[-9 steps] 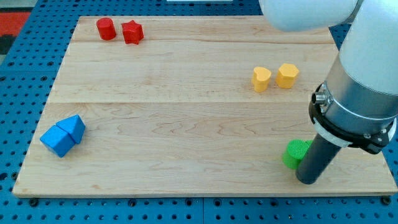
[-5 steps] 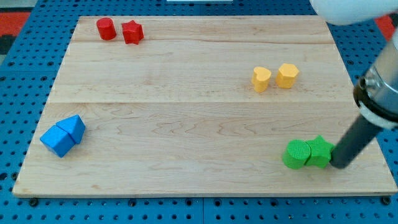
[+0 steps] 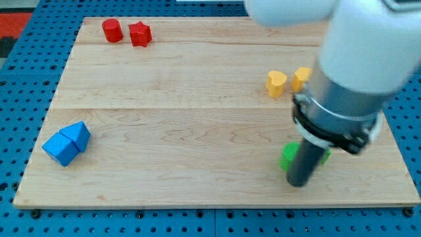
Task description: Separate the green circle from the green star
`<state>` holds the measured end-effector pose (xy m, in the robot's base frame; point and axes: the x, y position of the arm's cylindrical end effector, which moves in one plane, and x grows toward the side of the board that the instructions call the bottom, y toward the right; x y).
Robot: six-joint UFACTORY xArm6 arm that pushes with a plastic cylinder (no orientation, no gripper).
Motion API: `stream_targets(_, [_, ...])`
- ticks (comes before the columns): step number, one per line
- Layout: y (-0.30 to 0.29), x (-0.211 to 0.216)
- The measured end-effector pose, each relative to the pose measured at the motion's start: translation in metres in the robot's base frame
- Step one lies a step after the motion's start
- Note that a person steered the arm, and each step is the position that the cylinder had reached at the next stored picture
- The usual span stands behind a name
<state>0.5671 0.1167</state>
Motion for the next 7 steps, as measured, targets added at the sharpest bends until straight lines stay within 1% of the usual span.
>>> stream_targets(1, [0.013, -0.026])
stream_targets(3, [0.024, -0.007])
stream_targets(4, [0.007, -0.057])
stream_targets(5, [0.004, -0.123])
stream_targets(6, [0.012, -0.138])
stream_targets(7, [0.035, -0.136])
